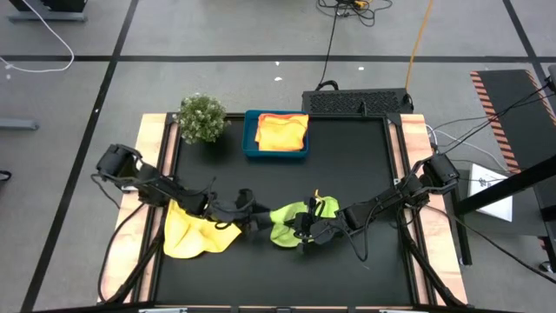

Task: Fold microfiber towels
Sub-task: Fold the green microfiber towel

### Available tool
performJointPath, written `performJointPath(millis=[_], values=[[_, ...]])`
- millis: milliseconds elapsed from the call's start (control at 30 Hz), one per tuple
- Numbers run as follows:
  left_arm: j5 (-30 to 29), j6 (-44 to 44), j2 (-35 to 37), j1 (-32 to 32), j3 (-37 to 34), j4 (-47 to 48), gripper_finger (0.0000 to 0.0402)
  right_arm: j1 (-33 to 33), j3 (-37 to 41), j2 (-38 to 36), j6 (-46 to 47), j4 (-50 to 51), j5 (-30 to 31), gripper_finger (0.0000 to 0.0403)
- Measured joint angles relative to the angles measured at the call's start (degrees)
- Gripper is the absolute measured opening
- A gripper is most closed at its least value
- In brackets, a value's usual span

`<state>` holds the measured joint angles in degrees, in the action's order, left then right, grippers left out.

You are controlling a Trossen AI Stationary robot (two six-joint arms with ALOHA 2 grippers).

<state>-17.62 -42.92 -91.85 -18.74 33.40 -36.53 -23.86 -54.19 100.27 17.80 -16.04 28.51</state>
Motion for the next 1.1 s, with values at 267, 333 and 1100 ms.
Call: performJointPath(millis=[267, 333, 1100], values=[[1.62, -0.74, -3.35, 1.91, -0.06, -6.1, 0.0308, -0.02, 0.0, 0.0, -0.07, -0.01, 0.0, 0.0], [2.25, -0.59, -3.44, 2.21, -0.06, -7.29, 0.03, -0.02, 0.0, 0.0, -0.05, -0.01, 0.0, 0.0], [5.77, 0.47, -3.42, 2.59, -0.04, -6.96, 0.0176, -0.02, 0.0, 0.0, -0.09, 0.03, -0.02, 0.0]])
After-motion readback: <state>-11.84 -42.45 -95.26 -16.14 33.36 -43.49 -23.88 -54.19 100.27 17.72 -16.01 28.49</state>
